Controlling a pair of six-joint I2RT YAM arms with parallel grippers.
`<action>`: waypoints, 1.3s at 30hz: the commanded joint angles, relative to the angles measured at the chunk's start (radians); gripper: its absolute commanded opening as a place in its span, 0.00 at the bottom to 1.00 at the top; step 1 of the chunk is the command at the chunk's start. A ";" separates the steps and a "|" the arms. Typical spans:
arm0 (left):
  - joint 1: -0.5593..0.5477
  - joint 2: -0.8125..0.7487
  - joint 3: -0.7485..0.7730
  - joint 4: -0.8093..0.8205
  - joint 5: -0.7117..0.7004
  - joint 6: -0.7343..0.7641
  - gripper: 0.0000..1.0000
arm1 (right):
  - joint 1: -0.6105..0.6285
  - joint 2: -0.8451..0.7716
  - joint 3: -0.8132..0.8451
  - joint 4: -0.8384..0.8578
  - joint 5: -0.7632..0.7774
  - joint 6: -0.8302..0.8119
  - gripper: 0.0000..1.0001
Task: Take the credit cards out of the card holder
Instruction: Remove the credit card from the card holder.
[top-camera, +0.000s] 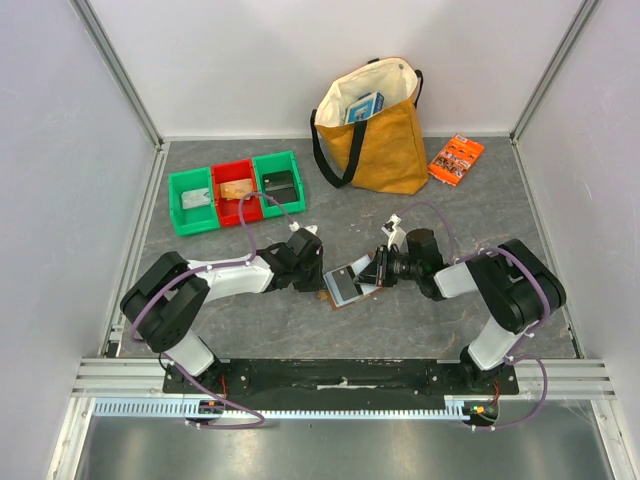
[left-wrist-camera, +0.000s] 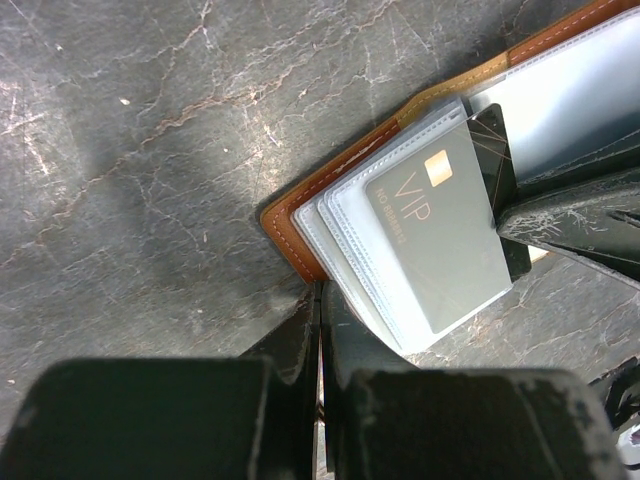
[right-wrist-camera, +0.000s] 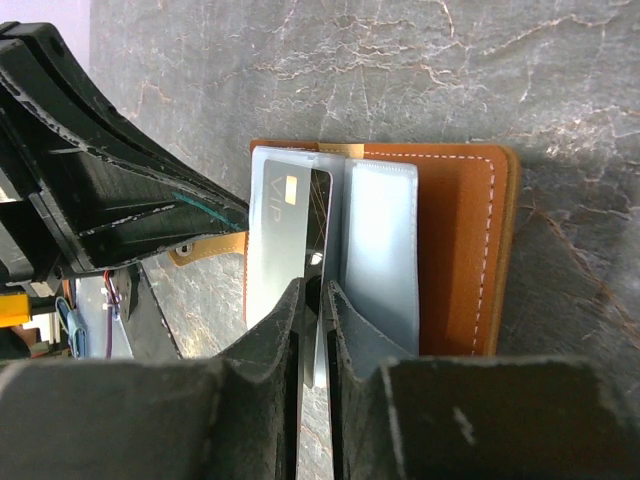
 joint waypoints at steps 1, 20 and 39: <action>0.009 0.015 -0.042 -0.092 -0.048 0.070 0.02 | -0.012 0.005 0.003 0.069 -0.054 0.020 0.18; 0.017 0.015 -0.046 -0.092 -0.048 0.073 0.02 | -0.056 0.024 -0.025 0.135 -0.092 0.055 0.07; 0.032 -0.057 -0.068 -0.081 -0.074 0.094 0.03 | -0.136 -0.295 0.018 -0.306 0.061 -0.158 0.00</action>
